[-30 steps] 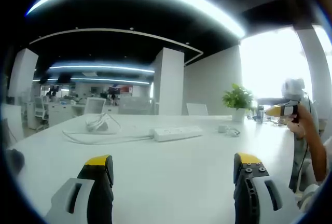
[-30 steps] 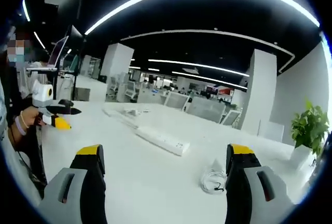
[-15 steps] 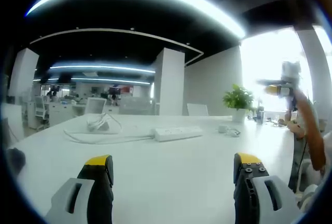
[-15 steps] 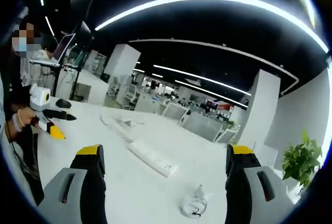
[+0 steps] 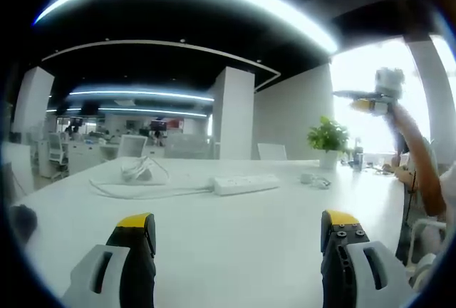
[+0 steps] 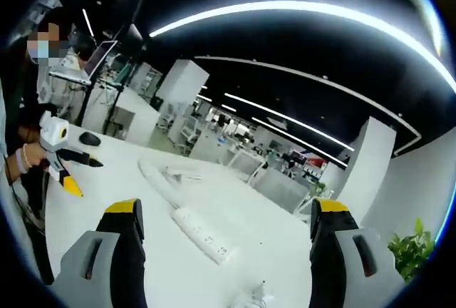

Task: Straighten the power strip on the desk, plug the charger into it

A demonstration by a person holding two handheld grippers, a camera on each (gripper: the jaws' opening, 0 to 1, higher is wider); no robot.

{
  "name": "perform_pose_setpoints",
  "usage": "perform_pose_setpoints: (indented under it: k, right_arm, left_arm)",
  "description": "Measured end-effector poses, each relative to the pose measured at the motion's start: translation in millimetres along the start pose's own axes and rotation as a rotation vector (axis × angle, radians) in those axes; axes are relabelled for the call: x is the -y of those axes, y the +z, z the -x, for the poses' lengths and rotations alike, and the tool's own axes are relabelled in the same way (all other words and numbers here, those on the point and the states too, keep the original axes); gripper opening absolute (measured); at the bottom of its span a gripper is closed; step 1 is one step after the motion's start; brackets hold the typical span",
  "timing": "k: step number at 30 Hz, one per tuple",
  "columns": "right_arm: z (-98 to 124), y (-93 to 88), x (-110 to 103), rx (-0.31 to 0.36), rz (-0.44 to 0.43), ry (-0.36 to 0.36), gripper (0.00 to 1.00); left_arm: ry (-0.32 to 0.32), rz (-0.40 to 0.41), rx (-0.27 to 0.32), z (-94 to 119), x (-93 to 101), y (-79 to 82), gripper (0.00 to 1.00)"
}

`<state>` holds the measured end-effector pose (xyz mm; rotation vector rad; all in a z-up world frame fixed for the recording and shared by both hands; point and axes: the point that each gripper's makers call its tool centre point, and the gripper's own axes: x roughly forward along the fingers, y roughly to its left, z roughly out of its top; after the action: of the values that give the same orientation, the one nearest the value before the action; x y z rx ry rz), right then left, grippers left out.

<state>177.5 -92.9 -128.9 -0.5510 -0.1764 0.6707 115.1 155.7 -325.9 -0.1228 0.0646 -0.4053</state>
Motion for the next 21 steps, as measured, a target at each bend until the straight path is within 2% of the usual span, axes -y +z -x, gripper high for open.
perform_pose_setpoints:
  k: [8,13,21]
  right_arm:
    - [-20,22.7,10,0.007,0.077,0.034,0.96]
    - [-32,31.2,16,-0.003,0.115,0.060,0.95]
    - [-53,40.9,18,-0.023,0.169,0.142,0.94]
  left_arm:
    - [0.000,-0.004,0.000,-2,0.0,1.1,0.99]
    - [-0.004,-0.006,-0.003,-4,1.3,0.6,0.99]
    - [-0.010,-0.011,-0.007,-6,3.2,1.1,0.99]
